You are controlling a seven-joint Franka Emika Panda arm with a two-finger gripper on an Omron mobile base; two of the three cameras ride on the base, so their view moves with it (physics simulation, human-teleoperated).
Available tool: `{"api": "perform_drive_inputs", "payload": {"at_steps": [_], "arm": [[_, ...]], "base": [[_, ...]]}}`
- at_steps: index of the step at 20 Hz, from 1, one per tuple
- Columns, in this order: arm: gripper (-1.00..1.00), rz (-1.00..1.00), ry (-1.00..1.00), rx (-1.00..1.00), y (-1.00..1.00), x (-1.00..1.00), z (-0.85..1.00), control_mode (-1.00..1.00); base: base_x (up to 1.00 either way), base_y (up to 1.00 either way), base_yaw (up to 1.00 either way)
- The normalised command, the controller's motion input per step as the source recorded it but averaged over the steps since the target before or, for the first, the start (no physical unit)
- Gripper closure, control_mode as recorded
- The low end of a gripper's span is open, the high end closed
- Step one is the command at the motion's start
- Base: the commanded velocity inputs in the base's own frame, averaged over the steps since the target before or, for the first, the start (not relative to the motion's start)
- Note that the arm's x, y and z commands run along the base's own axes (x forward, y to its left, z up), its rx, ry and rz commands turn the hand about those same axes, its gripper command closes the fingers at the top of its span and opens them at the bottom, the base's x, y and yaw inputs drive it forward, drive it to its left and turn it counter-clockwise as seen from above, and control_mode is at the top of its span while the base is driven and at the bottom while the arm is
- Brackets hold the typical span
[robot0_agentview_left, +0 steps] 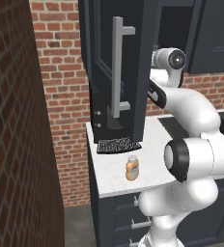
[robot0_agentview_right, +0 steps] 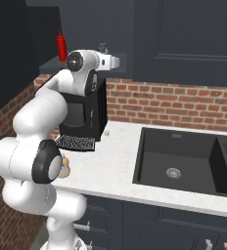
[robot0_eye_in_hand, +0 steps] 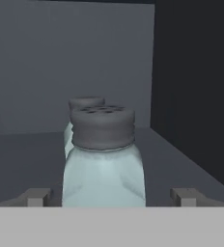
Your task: Put the shaker and condiment bottle from the counter next to their counterparts in the cabinet.
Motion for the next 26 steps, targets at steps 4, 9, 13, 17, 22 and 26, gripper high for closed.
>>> {"api": "perform_drive_inputs", "payload": {"at_steps": [4, 9, 13, 17, 22, 26], "arm": [[-1.00, -0.01, 0.00, 0.02, -0.03, -0.05, 0.00, -1.00], [-1.00, 0.00, 0.00, 0.02, -0.08, -0.08, 0.00, -1.00], [-1.00, 0.00, 0.00, 0.02, -0.07, -0.09, 0.00, -1.00], [-1.00, 0.00, 0.00, 0.04, -0.11, -0.15, 0.00, -1.00], [-1.00, 0.00, -0.03, 0.04, -0.06, -0.28, 0.08, -1.00], [-1.00, 0.00, -0.05, 0.05, -0.04, -0.39, 0.12, -1.00]], "base": [[0.00, 0.00, 0.00], [0.00, 0.00, 0.00], [0.00, 0.00, 0.00], [0.00, 0.00, 0.00], [0.00, 0.00, 0.00], [0.00, 0.00, 0.00]]}}
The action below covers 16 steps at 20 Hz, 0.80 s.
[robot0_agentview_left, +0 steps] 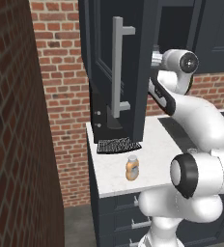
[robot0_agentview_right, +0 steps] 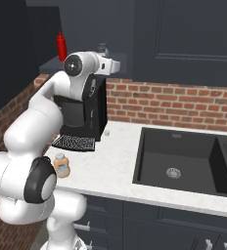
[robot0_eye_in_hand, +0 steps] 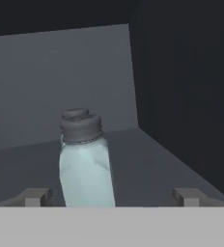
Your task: Put the shaker and condiment bottle from the counter next to their counterparts in the cabinet.
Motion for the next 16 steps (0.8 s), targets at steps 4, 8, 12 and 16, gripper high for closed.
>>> {"api": "perform_drive_inputs", "payload": {"at_steps": [4, 8, 12, 16], "arm": [[-1.00, 0.00, -0.06, 0.04, -0.02, -0.50, 0.09, -1.00], [-1.00, 0.00, -0.07, 0.02, -0.02, -0.64, 0.03, -1.00], [-1.00, 0.00, -0.06, 0.02, 0.00, -0.64, 0.02, -1.00], [-1.00, 0.00, -0.06, 0.02, -0.03, -0.74, 0.03, -1.00]], "base": [[0.00, 0.00, 0.00], [0.00, 0.00, 0.00], [0.00, 0.00, 0.00], [0.00, 0.00, 0.00]]}}
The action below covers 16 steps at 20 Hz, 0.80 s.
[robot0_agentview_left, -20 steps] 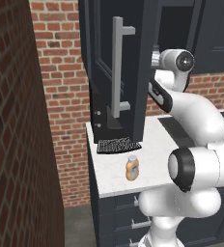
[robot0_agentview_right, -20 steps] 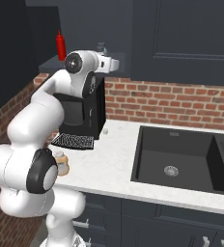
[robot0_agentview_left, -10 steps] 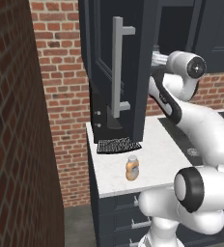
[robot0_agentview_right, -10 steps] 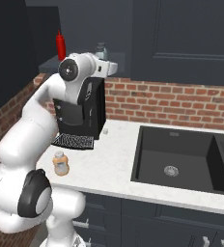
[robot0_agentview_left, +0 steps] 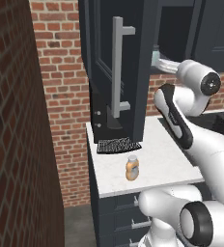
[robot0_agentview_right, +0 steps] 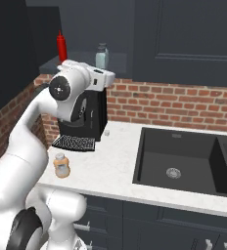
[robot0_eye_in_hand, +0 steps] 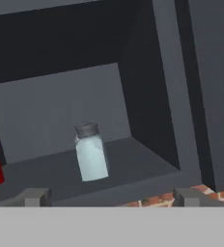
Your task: Put the shaker and condiment bottle from the counter next to their counterparts in the cabinet.
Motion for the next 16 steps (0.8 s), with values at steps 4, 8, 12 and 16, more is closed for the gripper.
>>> {"api": "perform_drive_inputs", "payload": {"at_steps": [4, 8, 12, 16], "arm": [[-1.00, 0.02, -0.07, 0.05, -0.25, -0.84, 0.15, -1.00], [-1.00, 0.05, -0.05, 0.05, -0.31, -0.83, 0.17, -1.00], [-1.00, 0.06, -0.02, 0.04, -0.28, -0.82, 0.14, -1.00], [-1.00, 0.09, 0.00, 0.01, -0.23, -0.79, 0.06, -1.00]], "base": [[0.00, 0.00, 0.00], [0.00, 0.00, 0.00], [0.00, 0.00, 0.00], [0.00, 0.00, 0.00]]}}
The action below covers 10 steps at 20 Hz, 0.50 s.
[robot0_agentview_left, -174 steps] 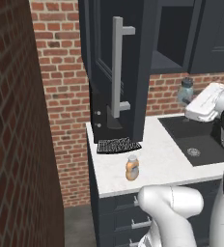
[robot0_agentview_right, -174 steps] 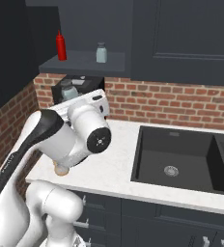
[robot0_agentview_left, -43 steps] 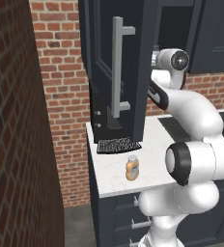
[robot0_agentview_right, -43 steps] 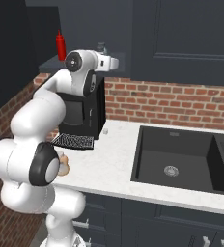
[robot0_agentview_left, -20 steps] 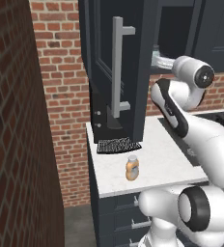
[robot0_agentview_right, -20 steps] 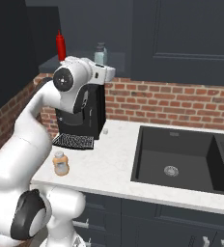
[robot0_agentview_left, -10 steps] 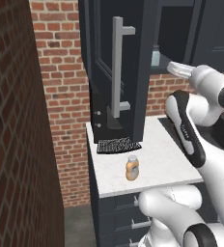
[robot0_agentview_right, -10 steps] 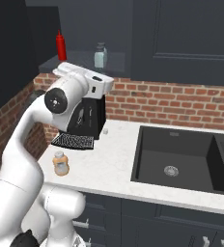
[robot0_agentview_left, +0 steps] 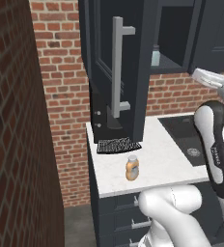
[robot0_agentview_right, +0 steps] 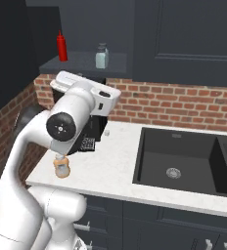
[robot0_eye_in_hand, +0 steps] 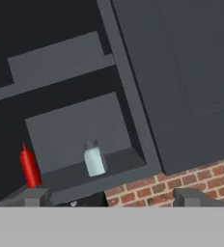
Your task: Put the shaker and condiment bottle from the counter next to their counterparts in the cabinet.
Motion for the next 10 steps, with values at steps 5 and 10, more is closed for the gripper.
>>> {"api": "perform_drive_inputs", "payload": {"at_steps": [5, 10], "arm": [[-1.00, 0.15, 0.00, 0.00, -0.11, -0.72, -0.04, -1.00], [-1.00, 0.23, 0.00, 0.00, -0.01, -0.50, -0.19, -1.00]], "base": [[0.00, 0.00, 0.00], [0.00, 0.00, 0.00]]}}
